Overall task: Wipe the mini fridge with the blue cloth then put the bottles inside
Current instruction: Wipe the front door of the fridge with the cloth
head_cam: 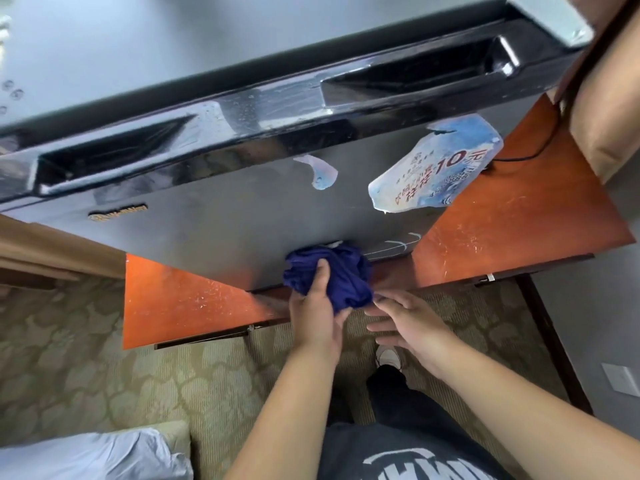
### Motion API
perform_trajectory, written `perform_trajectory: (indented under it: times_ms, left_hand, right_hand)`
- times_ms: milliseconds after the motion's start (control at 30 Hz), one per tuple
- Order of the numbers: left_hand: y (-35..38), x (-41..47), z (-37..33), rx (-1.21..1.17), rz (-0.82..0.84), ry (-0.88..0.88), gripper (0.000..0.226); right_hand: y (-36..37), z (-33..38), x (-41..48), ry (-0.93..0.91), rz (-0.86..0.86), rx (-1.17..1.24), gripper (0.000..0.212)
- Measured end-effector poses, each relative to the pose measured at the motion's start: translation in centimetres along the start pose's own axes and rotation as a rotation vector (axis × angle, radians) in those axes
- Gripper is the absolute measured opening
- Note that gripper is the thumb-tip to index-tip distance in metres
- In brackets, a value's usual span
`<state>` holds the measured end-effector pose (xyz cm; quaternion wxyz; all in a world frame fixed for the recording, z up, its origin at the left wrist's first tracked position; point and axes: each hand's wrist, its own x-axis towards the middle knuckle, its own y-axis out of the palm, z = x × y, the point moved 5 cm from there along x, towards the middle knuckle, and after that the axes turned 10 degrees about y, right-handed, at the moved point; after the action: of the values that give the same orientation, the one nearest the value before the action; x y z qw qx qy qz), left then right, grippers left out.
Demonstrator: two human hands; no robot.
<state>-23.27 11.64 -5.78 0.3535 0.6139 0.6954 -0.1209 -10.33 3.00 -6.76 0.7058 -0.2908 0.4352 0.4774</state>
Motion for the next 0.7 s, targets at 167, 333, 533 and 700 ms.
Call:
perform_trajectory:
  times_ms: [167,333,533,700]
  left_hand:
    - [-3.9,0.6,-3.4,-0.014,-0.054,0.119,0.024]
    - [-1.8,0.1,-2.5,0.143,0.010,0.052,0.019]
    - [1.0,-0.3,-1.0,0.195,0.058,-0.028,0.030]
    - [2.6,-3.1,-2.7,0.004,0.089,-0.007,0.033]
  right_hand:
    - [2.5,2.5,-1.3,-0.116,0.090,0.110,0.029]
    - [5.2,2.9,-1.3,-0.191,0.077,0.023,0.039]
    - [2.5,1.9,-0.4,-0.131,-0.012,0.218,0.037]
    - [0.9,4.3,-4.2,-0.448,-0.112,0.165,0.024]
